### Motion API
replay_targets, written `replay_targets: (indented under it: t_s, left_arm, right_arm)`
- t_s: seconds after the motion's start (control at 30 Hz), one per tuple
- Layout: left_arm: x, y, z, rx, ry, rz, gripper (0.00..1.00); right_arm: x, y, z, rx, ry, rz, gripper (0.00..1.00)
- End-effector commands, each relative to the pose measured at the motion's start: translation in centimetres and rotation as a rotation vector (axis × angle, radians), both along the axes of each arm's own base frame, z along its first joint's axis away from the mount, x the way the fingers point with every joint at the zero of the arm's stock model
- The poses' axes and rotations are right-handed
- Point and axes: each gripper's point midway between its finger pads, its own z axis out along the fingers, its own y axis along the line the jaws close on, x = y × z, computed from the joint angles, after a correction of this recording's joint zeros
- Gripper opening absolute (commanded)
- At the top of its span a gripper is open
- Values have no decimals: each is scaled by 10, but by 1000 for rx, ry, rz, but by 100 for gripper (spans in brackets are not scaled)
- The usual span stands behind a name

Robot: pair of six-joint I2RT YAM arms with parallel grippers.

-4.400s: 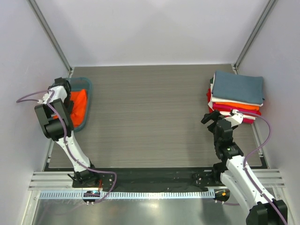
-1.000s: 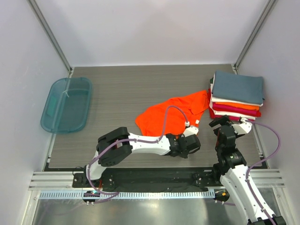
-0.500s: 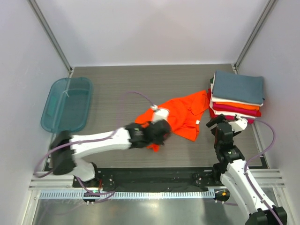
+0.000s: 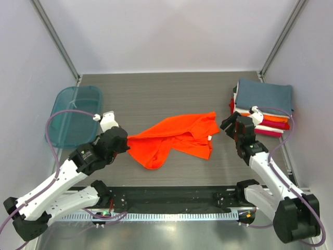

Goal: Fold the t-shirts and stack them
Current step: Flatten the tshirt out

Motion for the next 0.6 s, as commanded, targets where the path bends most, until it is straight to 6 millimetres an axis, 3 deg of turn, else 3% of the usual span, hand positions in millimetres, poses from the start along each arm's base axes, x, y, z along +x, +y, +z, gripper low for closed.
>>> replay_targets:
  t_s: [0.0,0.2,0.3,0.57]
  left_arm:
    - [-5,44,-7,79,-4,161,0]
    - [-5,63,-17,123,21,244,0]
    - [-4,60,-21,118,31,244,0]
    - [-1,48,-29,67,22,205,0]
  right_arm:
    - [22,29,28,101,-37,89,68]
    - [24,46,0,82,64,94,63]
    - [26,51,-13,72,113,97,58]
    - [30,54,-44,93,190,71,57]
